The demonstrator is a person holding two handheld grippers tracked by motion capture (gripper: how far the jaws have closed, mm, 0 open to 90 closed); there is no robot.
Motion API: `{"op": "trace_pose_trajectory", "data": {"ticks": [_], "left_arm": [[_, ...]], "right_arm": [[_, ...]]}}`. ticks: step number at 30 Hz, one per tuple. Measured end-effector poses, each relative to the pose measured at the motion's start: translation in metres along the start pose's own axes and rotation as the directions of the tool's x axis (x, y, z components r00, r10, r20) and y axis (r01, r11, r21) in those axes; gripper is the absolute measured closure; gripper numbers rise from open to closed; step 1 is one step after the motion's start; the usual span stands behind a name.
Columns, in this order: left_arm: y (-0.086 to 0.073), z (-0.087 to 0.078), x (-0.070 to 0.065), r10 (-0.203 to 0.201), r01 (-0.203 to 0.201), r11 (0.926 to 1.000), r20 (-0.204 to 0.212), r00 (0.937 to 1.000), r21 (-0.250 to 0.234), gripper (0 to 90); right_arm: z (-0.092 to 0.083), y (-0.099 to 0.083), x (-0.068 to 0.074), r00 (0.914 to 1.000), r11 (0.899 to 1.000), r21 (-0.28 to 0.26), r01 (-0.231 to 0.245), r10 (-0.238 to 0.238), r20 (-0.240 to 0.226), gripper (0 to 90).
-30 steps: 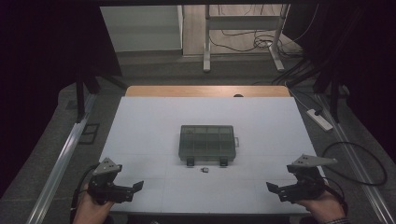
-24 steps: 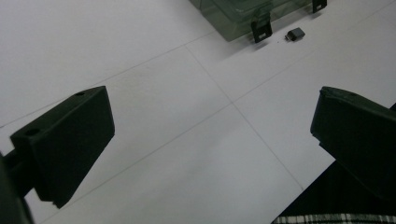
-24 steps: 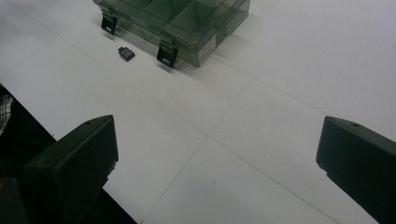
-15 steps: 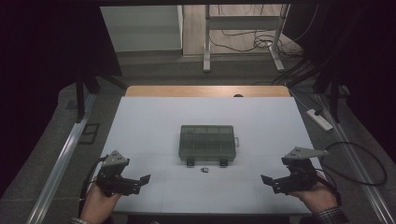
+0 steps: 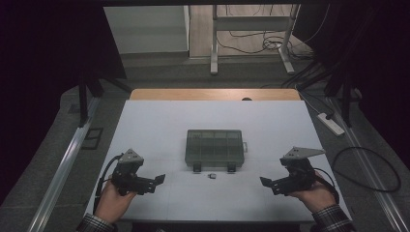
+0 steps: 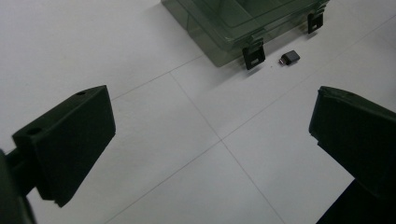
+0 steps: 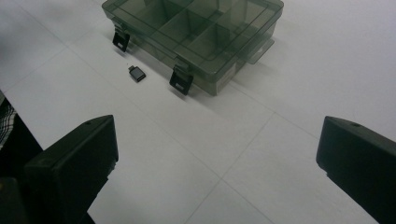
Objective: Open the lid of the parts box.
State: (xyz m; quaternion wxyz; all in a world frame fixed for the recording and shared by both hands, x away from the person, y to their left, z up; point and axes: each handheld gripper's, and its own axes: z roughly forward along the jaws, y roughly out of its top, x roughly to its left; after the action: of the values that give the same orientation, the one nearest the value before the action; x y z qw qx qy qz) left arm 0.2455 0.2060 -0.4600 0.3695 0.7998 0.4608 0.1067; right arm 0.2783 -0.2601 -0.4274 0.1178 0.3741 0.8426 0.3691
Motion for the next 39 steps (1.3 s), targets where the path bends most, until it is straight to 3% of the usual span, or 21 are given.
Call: {"op": "trace_pose_trajectory", "data": {"ticks": [7,18,30,39], "left_arm": [[0.008,0.009,-0.003,0.036,-0.036,0.9993,0.021,0.9991,0.002,0.6],[0.019,0.028,-0.004,0.06,-0.062,0.998,0.068,0.9959,0.017,0.2],[0.033,0.047,-0.004,0.074,-0.074,0.9972,0.073,0.9946,-0.011,0.0],[0.043,0.062,-0.003,0.102,-0.101,0.9946,0.075,0.9919,-0.024,0.0]], "right_arm": [[0.01,0.007,0.0,0.9998,1.0,-0.003,0.014,-0.014,-0.015,0.0],[0.029,0.015,0.001,0.9988,1.0,0.009,0.027,-0.027,-0.041,0.0],[0.046,0.023,-0.002,0.9976,0.999,0.016,0.049,-0.048,-0.05,0.0],[0.056,0.03,-0.003,0.997,0.999,0.028,0.039,-0.037,-0.068,0.0]]}}
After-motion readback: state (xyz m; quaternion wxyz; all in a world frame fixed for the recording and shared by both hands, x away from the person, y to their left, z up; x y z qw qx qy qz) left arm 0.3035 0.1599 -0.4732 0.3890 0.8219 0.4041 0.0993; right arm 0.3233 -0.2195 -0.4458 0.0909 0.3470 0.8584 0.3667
